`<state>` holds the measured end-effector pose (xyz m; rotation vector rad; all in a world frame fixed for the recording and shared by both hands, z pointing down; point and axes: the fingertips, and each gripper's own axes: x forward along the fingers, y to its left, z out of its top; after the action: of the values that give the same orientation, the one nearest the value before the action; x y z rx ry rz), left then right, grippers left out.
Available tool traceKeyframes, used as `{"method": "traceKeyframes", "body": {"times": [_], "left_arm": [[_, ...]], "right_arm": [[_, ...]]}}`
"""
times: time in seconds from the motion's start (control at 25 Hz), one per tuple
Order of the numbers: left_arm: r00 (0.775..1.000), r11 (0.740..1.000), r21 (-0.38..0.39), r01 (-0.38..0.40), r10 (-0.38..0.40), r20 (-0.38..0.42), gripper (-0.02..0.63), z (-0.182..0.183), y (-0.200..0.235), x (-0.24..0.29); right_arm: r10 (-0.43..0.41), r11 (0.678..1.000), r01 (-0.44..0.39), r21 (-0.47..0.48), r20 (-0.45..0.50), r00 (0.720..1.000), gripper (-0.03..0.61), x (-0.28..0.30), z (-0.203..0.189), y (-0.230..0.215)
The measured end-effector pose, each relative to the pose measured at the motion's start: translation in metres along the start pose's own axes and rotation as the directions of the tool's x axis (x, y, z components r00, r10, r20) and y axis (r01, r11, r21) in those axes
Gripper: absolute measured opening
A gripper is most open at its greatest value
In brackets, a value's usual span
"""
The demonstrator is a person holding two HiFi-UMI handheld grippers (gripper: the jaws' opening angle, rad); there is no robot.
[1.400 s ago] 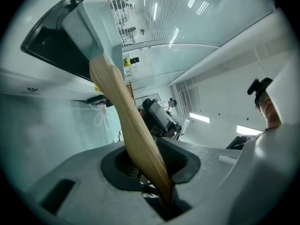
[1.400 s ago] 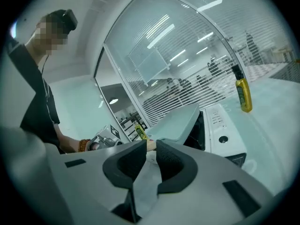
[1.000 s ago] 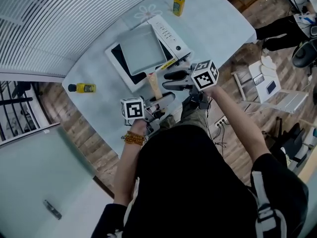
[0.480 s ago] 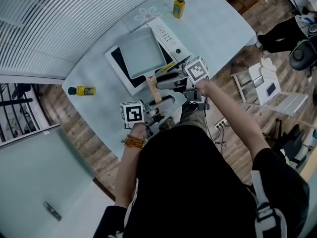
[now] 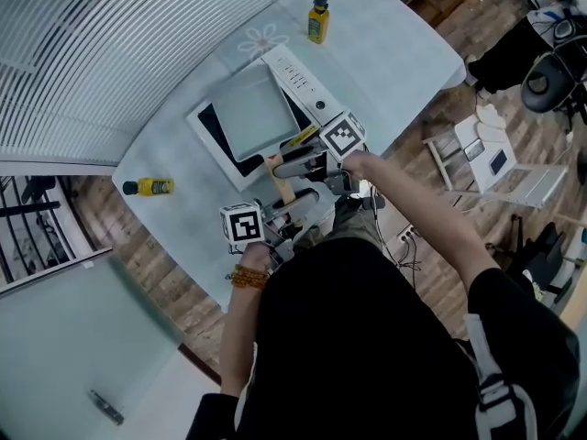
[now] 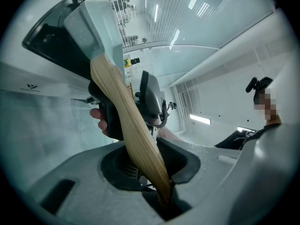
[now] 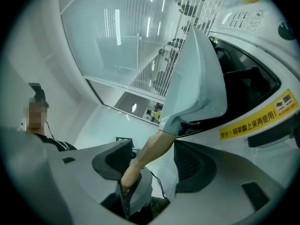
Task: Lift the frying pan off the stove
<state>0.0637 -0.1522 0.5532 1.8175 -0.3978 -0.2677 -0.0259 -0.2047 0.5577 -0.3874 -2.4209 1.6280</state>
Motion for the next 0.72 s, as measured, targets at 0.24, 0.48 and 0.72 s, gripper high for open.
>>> {"method": "traceKeyframes", "body": {"times": [0.24,0.48,0.72], "left_arm": [[1.0,1.0,0.006,0.002,-0.002,-0.014,0.1,-0.002,-0.002,0.003],[1.0,1.0,0.011,0.004,-0.004,-0.016,0.101,-0.005,-0.001,0.005],[1.0,1.0,0.022,0.007,-0.006,-0.02,0.103,-0.004,-0.001,0.001]], "right_arm": [[-0.044,0.998,0.044,0.034,-0.007,0.999,0.247,0.009,-0.005,-0.009],[-0.028,0.999,0.028,0.039,-0.003,1.0,0.247,0.019,-0.01,-0.007],[-0.045,0.998,0.045,0.05,0.012,0.999,0.247,0.022,-0.01,-0.009]]}}
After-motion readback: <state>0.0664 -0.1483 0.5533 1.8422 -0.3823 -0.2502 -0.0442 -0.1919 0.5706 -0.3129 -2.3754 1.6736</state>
